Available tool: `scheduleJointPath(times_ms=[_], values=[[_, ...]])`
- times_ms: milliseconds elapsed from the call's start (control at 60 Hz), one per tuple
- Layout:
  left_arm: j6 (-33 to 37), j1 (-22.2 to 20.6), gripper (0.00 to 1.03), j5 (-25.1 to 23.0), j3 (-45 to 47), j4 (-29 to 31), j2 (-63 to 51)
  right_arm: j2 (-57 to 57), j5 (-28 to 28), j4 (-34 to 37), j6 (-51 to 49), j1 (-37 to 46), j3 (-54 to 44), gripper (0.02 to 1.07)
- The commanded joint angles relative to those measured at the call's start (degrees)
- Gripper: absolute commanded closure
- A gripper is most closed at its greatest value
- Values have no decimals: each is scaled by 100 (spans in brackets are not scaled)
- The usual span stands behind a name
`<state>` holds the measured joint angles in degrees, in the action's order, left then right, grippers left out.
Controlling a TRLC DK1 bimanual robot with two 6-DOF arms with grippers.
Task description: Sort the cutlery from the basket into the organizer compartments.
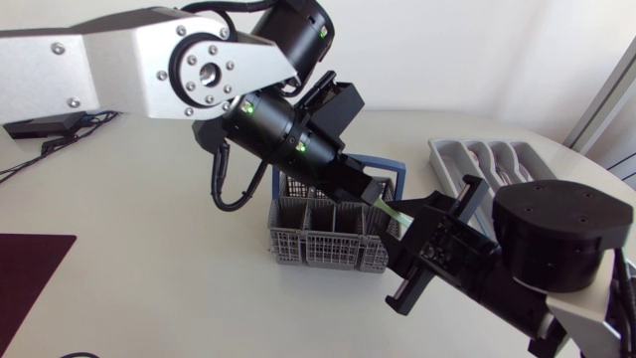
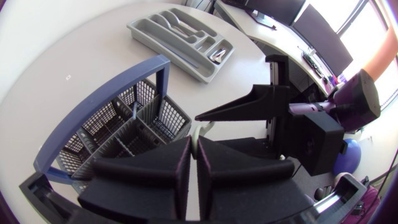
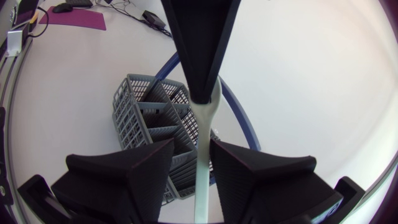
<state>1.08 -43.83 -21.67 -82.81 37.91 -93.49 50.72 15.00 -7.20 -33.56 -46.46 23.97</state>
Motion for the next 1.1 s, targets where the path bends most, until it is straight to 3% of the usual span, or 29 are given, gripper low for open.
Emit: scheduleJointPath(times_ms=[0,83,800,1083], values=[[-205,94,100,-153,-192,111,-204,149,82,-115,-116,-39,-59,73],[-222,130,100,-206,-210,129,-248,228,125,-194,-133,-39,-32,80],[-302,226,100,-566,-298,313,-424,412,249,-255,-195,-100,56,101],[-310,235,75,-865,-359,313,-380,448,249,-247,-212,-100,29,101]])
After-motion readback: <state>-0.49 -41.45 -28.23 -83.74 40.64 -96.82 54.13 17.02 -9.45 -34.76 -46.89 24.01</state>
